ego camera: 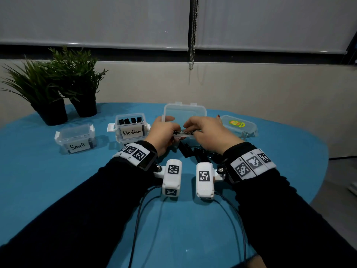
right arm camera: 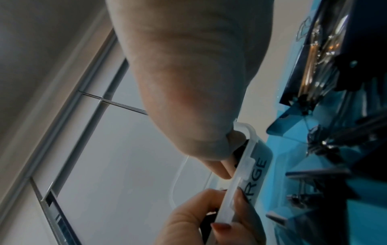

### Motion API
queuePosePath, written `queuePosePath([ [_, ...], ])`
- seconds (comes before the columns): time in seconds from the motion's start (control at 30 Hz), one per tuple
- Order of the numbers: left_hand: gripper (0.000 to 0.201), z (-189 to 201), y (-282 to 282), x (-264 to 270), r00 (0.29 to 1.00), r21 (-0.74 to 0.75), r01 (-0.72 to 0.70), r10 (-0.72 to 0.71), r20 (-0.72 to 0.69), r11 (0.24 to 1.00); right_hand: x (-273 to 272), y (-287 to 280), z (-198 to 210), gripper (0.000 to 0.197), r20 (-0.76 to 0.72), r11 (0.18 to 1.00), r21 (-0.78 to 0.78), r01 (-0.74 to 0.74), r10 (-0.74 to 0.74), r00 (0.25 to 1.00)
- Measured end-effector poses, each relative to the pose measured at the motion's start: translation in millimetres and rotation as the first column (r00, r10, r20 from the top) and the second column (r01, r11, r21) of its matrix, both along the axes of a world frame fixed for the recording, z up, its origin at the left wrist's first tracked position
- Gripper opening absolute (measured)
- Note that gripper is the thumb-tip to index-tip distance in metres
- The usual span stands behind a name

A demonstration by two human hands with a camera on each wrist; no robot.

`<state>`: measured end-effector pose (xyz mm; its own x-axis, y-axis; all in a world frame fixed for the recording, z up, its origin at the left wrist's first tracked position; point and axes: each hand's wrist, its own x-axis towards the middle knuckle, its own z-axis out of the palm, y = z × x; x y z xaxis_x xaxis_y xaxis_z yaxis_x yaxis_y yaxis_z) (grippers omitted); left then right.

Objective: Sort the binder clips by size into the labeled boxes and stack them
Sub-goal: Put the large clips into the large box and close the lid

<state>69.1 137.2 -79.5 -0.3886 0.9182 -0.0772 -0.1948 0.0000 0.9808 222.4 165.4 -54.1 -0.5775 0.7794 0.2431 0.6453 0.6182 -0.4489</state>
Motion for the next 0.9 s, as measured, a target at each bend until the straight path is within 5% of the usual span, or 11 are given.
queuePosePath([
  [0.07,0.043,1,0,0,1.0,0.004,-0.013,0.013,0.007,1.0,-1,0,-2,0.049,-0.027,1.0,-0.017,-0.018,0.017,0.999],
  [0.13,0.042,3,0,1,1.0,0.008,-0.019,0.019,0.008,1.0,-1,1,-5,0.049,-0.205,0.996,-0.051,-0.069,0.057,0.977],
  [0.27,0.04,4,2,4,1.0,0.013,0.003,-0.003,-0.019,1.0,8,0,1,0.037,-0.628,0.987,-0.147,-0.062,-0.044,0.777],
  [0.4,0.038,2,3,2,0.999,0.0,-0.022,0.022,-0.026,1.0,24,16,2,0.026,-0.748,0.963,-0.248,0.105,-0.259,0.611],
  [0.47,0.037,1,4,0,0.998,0.002,-0.06,0.06,-0.002,0.998,31,25,-1,0.025,-0.661,0.928,-0.286,0.239,-0.372,0.651],
  [0.53,0.036,0,4,-1,0.997,-0.001,-0.073,0.073,0.003,0.997,34,22,-1,0.01,-0.457,0.912,-0.327,0.248,-0.383,0.803],
  [0.63,0.035,0,4,0,0.998,-0.001,-0.07,0.07,0.007,0.998,35,13,-1,0.034,-0.203,0.914,-0.374,0.154,-0.242,0.949],
  [0.77,0.036,1,5,0,0.996,0.003,-0.086,0.086,0.036,0.996,38,8,1,0.052,-0.056,0.913,-0.39,0.121,-0.155,0.986],
  [0.9,0.037,0,3,0,0.996,-0.003,-0.07,0.07,0.056,0.998,41,7,2,0.05,-0.054,0.918,-0.39,0.073,-0.103,0.993],
])
